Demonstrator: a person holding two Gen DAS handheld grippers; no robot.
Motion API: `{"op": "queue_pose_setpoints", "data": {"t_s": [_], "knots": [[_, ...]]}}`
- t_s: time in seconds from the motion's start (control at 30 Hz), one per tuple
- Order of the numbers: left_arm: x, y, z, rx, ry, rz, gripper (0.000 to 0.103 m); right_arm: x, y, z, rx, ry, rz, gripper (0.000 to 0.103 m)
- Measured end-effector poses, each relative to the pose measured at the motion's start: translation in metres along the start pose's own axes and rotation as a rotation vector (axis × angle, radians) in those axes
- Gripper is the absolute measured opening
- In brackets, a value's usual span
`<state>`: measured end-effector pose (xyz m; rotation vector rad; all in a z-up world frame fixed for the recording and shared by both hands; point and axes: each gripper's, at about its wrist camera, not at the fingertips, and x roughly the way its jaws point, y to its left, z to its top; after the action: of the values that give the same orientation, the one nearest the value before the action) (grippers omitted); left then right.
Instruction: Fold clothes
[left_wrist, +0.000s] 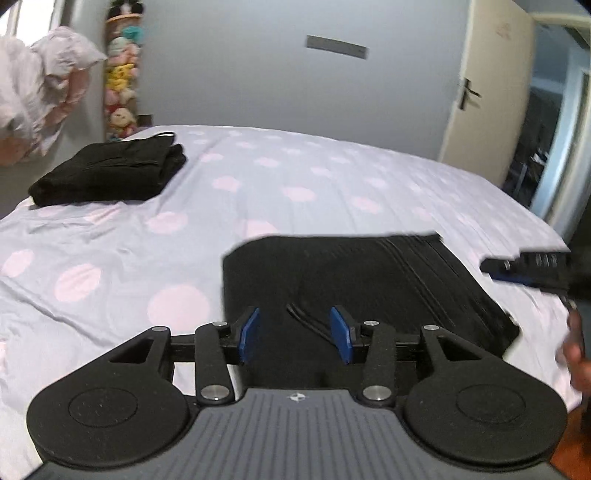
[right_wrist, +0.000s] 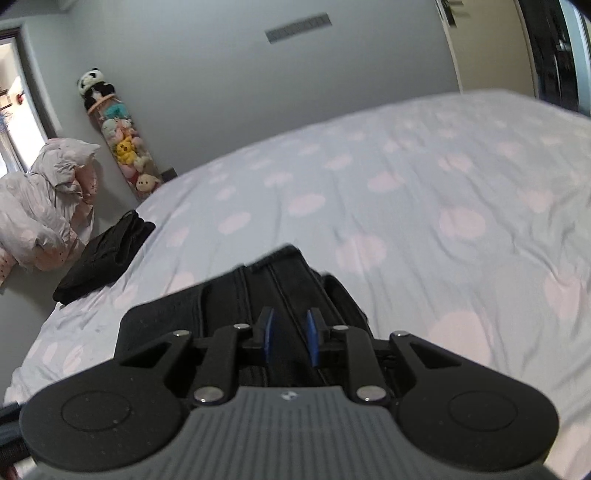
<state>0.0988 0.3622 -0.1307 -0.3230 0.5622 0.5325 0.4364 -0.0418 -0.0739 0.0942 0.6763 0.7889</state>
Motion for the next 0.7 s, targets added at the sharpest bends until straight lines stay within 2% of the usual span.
{"op": "queue_pose_setpoints", "data": {"t_s": [0.17, 0.3, 0.47, 0.7], "knots": [[0.023, 0.018, 0.019, -0.04, -0.002, -0.002, 0.05, 0.022, 0.018, 0.004, -0.091, -0.023, -0.026, 0.026], [0.047, 0.024, 0.02, -0.063, 0.024, -0.004, 0.05, 0.04, 0.021, 0.011, -0.101, -0.031, -0.025, 0.027], [0.079, 0.027, 0.017, -0.063, 0.09, 0.015, 0.047, 0.062, 0.022, 0.01, -0.153, 0.014, -0.034, 0.027], [0.1, 0.027, 0.006, -0.036, 0.151, 0.027, 0.05, 0.088, 0.02, -0.002, -0.246, 0.061, -0.074, 0.027]]}}
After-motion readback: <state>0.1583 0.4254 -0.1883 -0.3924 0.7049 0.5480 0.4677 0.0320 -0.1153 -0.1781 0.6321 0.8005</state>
